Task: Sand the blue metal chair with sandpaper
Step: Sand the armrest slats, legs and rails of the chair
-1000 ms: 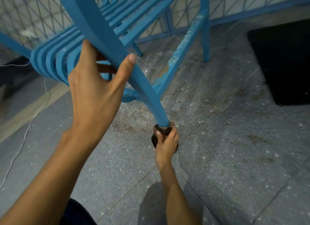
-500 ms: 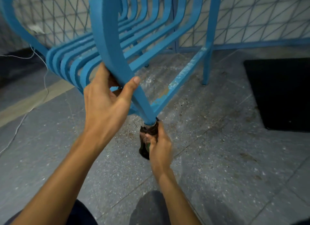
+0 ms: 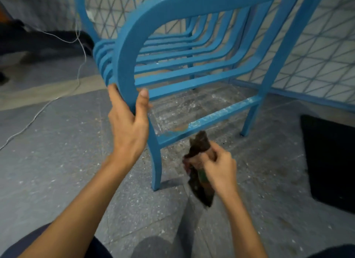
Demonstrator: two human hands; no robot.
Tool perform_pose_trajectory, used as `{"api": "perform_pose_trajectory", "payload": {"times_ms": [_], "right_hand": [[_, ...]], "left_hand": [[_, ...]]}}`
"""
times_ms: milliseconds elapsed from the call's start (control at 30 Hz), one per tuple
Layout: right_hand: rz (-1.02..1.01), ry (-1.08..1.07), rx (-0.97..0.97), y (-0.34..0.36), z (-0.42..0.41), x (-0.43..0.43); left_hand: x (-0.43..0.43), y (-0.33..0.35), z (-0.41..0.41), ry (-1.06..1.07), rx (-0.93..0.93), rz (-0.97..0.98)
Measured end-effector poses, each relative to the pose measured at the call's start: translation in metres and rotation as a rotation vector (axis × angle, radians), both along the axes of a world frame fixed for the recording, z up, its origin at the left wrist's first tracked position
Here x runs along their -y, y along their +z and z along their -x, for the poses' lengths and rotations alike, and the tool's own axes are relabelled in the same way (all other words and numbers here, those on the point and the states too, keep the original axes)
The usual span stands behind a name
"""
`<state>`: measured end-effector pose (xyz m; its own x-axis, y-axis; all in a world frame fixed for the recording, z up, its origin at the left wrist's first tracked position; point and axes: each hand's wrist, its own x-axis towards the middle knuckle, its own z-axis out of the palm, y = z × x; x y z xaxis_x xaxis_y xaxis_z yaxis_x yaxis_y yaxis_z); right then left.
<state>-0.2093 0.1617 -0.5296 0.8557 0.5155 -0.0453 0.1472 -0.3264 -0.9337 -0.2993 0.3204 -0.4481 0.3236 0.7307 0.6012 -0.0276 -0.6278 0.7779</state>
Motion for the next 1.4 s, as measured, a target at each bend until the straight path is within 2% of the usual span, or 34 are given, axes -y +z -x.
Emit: {"api": "perform_pose_trajectory", "payload": {"times_ms": [100, 167, 233, 300, 333, 433, 567, 700, 833, 933, 1067, 1167, 1300, 1400], "right_hand": [[-0.187, -0.043, 0.168, 0.039, -0.002, -0.010], [-0.196, 0.004, 0.353, 0.053, 0.002, -0.028], [-0.075, 0.120, 0.542, 0.050, 0.009, -0.052], [0.104, 0.257, 0.623, 0.032, 0.022, -0.073], [0.153, 0.295, 0.602, 0.021, 0.028, -0.080], [0.124, 0.281, 0.568, 0.000, 0.035, -0.086], [0.095, 0.290, 0.660, -0.007, 0.030, -0.089], [0.067, 0.467, 0.631, -0.013, 0.021, -0.083], [0.081, 0.554, 0.696, -0.016, 0.002, -0.075], [0.111, 0.386, 0.643, -0.005, -0.014, -0.075], [0.310, 0.130, 0.532, 0.014, -0.030, -0.101], [0.373, 0.256, 0.541, 0.022, -0.019, -0.117], [0.129, 0.490, 0.515, 0.013, -0.013, -0.083], [0.267, 0.609, 0.713, 0.001, -0.027, -0.064]], "left_hand": [[-0.003, -0.007, -0.010, -0.041, 0.112, -0.014], [-0.008, -0.011, -0.014, -0.061, 0.148, -0.042], [-0.014, -0.016, -0.016, -0.038, 0.170, -0.067], [-0.020, -0.021, -0.020, 0.011, 0.200, -0.070], [-0.022, -0.022, -0.022, 0.037, 0.219, -0.064], [-0.024, -0.026, -0.030, 0.109, 0.269, -0.055], [-0.023, -0.027, -0.034, 0.189, 0.281, -0.108], [-0.021, -0.025, -0.033, 0.201, 0.278, -0.123], [-0.022, -0.025, -0.031, 0.175, 0.258, -0.116], [-0.021, -0.023, -0.029, 0.162, 0.243, -0.098], [-0.017, -0.021, -0.030, 0.168, 0.234, -0.093], [-0.016, -0.020, -0.029, 0.207, 0.223, -0.076], [-0.016, -0.020, -0.028, 0.182, 0.226, -0.070], [-0.017, -0.022, -0.029, 0.145, 0.232, -0.071]]}}
